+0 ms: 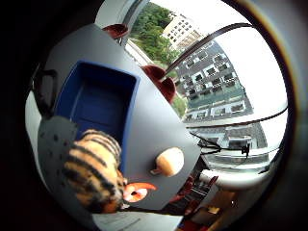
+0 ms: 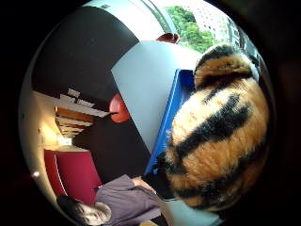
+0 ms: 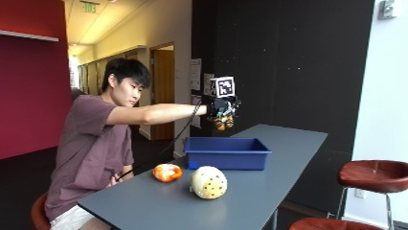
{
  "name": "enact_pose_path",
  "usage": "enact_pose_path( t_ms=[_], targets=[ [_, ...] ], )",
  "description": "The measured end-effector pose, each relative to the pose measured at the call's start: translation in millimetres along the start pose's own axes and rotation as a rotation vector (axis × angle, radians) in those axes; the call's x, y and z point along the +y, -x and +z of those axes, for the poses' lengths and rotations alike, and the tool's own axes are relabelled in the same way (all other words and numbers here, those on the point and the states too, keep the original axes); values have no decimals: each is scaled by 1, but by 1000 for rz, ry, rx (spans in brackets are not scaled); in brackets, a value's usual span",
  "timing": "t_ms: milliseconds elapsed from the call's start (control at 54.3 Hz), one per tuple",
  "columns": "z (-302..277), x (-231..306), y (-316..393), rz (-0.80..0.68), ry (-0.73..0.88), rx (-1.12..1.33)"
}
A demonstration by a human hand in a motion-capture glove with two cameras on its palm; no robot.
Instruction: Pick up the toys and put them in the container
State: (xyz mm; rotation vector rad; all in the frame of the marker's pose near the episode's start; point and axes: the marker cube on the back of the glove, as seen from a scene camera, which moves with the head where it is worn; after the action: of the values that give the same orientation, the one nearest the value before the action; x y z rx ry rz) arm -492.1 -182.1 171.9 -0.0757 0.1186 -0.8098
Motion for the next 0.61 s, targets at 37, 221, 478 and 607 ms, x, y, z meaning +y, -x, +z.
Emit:
enact_pose_path(
  t_ms=[37, 221, 478, 607],
  targets=[
    [4, -6, 10, 10, 0, -13],
    [13, -13, 13, -3, 32, 4],
    [32, -6, 19, 24, 348, -28],
    [34, -5, 23, 29, 362, -23]
  ],
)
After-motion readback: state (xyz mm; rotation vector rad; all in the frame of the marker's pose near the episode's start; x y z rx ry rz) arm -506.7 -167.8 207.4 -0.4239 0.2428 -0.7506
